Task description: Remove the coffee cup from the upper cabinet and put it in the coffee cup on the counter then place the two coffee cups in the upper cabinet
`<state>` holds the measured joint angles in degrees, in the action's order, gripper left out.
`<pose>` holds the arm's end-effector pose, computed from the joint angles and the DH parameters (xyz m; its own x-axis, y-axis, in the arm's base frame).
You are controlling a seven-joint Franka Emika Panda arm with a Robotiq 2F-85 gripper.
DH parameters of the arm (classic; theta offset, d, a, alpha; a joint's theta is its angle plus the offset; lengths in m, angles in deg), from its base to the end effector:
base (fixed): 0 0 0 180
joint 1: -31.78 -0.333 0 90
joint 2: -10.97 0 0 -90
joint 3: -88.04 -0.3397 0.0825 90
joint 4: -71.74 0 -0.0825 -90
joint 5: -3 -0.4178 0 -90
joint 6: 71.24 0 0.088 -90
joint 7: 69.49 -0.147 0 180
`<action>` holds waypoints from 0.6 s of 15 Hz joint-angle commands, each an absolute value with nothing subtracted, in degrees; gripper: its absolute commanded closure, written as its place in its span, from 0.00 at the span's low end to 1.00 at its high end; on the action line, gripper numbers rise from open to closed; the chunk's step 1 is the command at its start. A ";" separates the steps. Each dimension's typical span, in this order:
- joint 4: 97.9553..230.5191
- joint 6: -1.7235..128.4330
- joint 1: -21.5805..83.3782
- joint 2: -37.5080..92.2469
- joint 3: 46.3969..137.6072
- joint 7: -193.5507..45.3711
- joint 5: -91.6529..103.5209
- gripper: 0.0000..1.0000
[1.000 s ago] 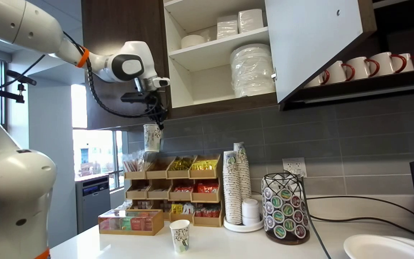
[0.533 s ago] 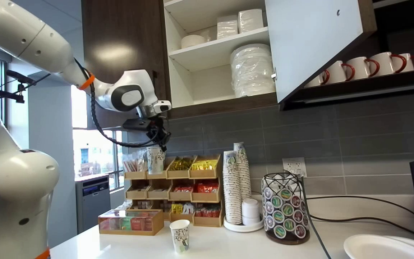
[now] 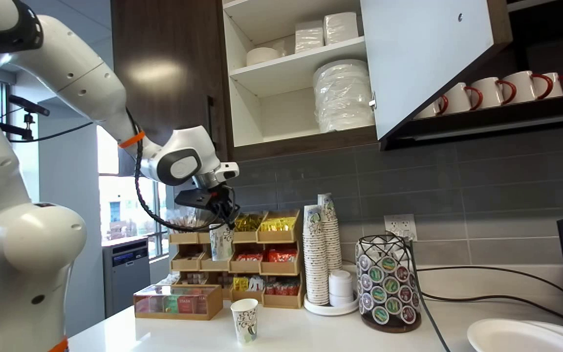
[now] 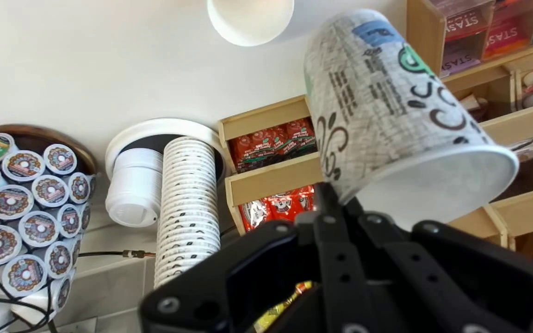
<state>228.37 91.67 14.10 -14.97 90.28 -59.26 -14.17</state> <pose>0.4347 0.1084 0.3856 0.8400 0.1140 0.5305 0.2243 -0.9632 -0.1482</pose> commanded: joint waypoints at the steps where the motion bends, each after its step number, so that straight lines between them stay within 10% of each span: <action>1: 228.32 92.13 13.72 -14.20 90.77 -59.70 -13.71 0.96; 9: 229.17 97.22 11.84 -8.68 93.52 -57.22 -15.68 0.99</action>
